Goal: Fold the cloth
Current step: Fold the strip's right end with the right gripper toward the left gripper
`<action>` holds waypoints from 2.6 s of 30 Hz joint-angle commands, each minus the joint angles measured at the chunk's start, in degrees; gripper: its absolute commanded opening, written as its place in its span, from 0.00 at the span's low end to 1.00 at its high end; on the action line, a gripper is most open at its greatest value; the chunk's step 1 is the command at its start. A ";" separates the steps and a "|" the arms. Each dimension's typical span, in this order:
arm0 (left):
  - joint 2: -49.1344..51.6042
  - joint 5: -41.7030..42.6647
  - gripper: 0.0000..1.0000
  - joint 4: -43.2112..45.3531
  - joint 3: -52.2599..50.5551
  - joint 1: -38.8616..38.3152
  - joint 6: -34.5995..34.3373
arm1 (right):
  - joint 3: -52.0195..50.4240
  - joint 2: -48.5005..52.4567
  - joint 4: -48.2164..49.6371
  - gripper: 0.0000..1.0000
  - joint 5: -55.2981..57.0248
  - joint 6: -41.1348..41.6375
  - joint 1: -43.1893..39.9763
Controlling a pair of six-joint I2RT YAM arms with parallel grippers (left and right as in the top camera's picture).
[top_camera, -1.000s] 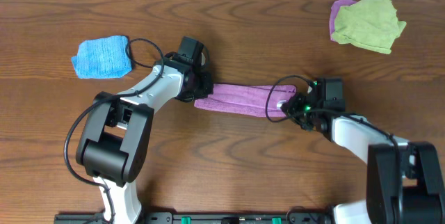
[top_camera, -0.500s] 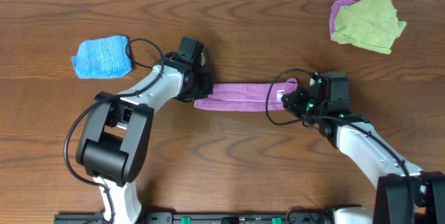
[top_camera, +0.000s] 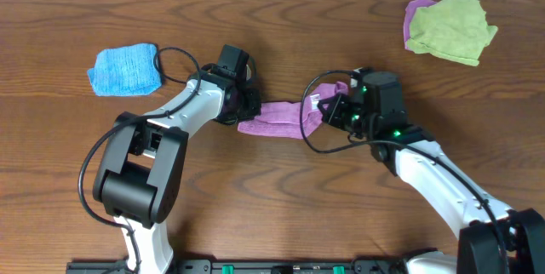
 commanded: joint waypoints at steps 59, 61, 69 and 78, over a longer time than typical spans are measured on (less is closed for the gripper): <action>-14.29 -1.09 0.06 -6.75 -0.83 11.47 3.45 | 19.30 15.56 -4.44 0.01 3.78 -5.44 17.42; -14.93 -1.09 0.06 -6.86 -0.83 12.70 3.45 | 20.20 16.50 -4.59 0.01 3.76 -5.62 17.81; -17.09 -1.07 0.06 -8.11 -0.83 17.57 4.31 | 23.23 19.78 -6.47 0.01 3.78 -7.13 20.26; -17.27 -1.31 0.06 -9.16 -0.83 18.21 4.92 | 30.64 22.95 -11.80 0.02 5.49 -11.21 21.97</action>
